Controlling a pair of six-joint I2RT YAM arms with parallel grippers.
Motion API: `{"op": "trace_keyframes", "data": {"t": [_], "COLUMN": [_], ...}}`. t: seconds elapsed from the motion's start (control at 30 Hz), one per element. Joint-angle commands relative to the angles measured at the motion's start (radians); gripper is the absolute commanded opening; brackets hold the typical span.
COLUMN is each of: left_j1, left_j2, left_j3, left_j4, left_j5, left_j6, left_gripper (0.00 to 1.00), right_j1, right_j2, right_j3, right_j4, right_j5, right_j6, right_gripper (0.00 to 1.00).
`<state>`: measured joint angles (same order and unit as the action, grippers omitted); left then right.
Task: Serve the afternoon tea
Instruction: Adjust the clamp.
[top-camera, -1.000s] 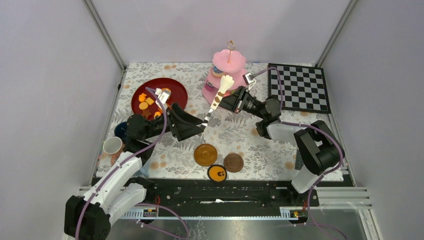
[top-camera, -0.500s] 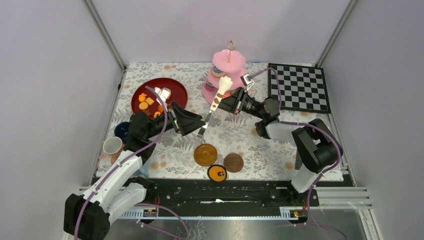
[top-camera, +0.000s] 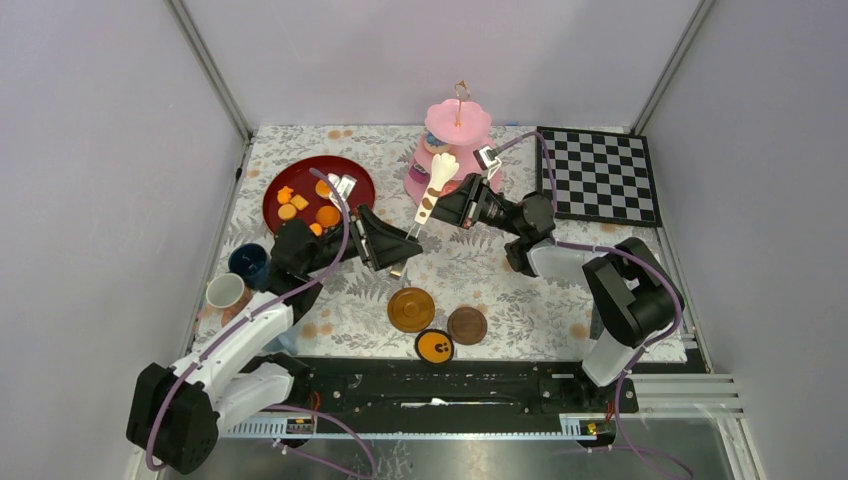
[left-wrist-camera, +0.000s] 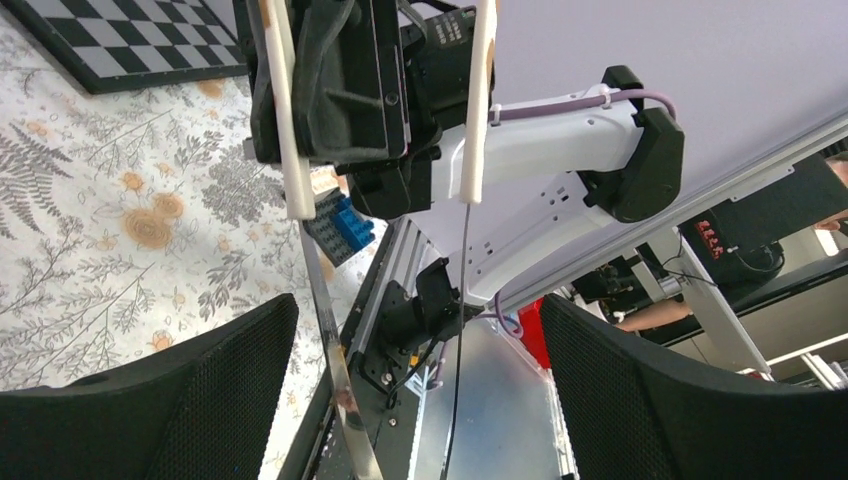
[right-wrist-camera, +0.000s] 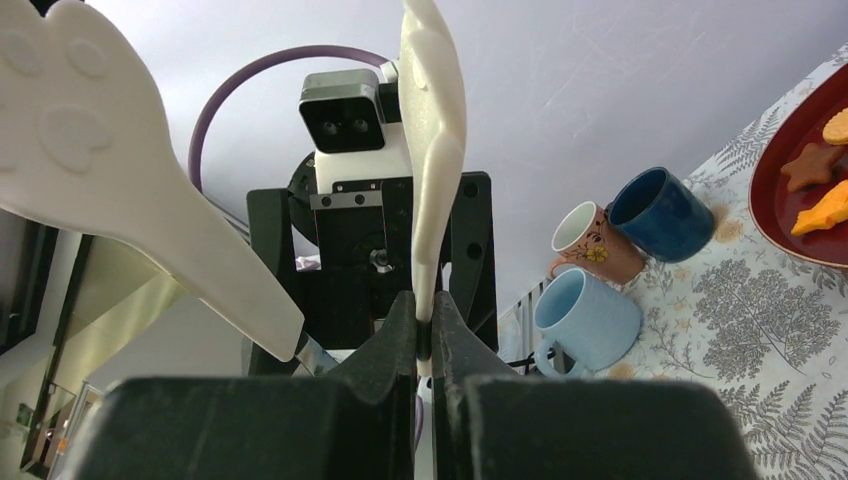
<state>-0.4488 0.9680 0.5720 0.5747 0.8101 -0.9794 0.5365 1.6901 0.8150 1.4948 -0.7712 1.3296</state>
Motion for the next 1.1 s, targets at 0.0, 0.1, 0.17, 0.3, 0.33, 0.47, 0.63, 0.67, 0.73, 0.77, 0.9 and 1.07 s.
{"op": "trace_keyframes", "data": {"t": [0.0,0.1,0.17,0.3,0.33,0.47,0.63,0.67,0.73,0.77,0.9,1.07], "left_j1": [-0.002,-0.002,-0.002,-0.002,-0.002,-0.002,-0.002,-0.002,-0.004,-0.005,-0.011,-0.011], "left_j2": [0.016,0.005,-0.004,0.002,0.004,0.016,0.049,0.047,0.041,0.039,0.042,0.04], "left_j3": [0.001,-0.036,-0.057,-0.086,-0.09,-0.112,-0.128,-0.129,-0.132,-0.131,-0.123,-0.126], "left_j4": [0.176,0.219,0.247,0.315,0.323,0.399,0.513,0.515,0.516,0.516,0.516,0.514], "left_j5": [-0.029,-0.079,-0.115,-0.133,-0.135,-0.14,-0.135,-0.142,-0.155,-0.162,-0.17,-0.165], "left_j6": [-0.094,-0.145,-0.169,-0.212,-0.219,-0.263,-0.325,-0.324,-0.319,-0.316,-0.309,-0.303], "left_gripper": [0.91,0.86,0.85,0.81,0.79,0.75,0.72,0.72,0.72,0.72,0.67,0.6], "right_j1": [0.014,0.015,0.016,0.017,0.017,0.02,0.022,0.024,0.029,0.032,0.037,0.038], "right_j2": [-0.03,-0.033,-0.033,-0.034,-0.036,-0.041,-0.041,-0.041,-0.043,-0.041,-0.032,-0.024], "right_j3": [0.033,0.025,0.017,0.008,0.007,0.009,0.009,0.009,0.01,0.011,0.02,0.027], "right_j4": [0.179,0.182,0.183,0.185,0.185,0.187,0.187,0.188,0.187,0.187,0.188,0.189], "right_j5": [0.009,0.021,0.026,0.039,0.042,0.045,0.059,0.064,0.071,0.074,0.077,0.068], "right_j6": [-0.027,-0.04,-0.046,-0.05,-0.05,-0.052,-0.052,-0.053,-0.057,-0.059,-0.057,-0.043], "right_gripper": [0.0,0.0,0.0,0.0,0.0,0.0,0.0,0.0,0.0,0.0,0.0,0.0]}}
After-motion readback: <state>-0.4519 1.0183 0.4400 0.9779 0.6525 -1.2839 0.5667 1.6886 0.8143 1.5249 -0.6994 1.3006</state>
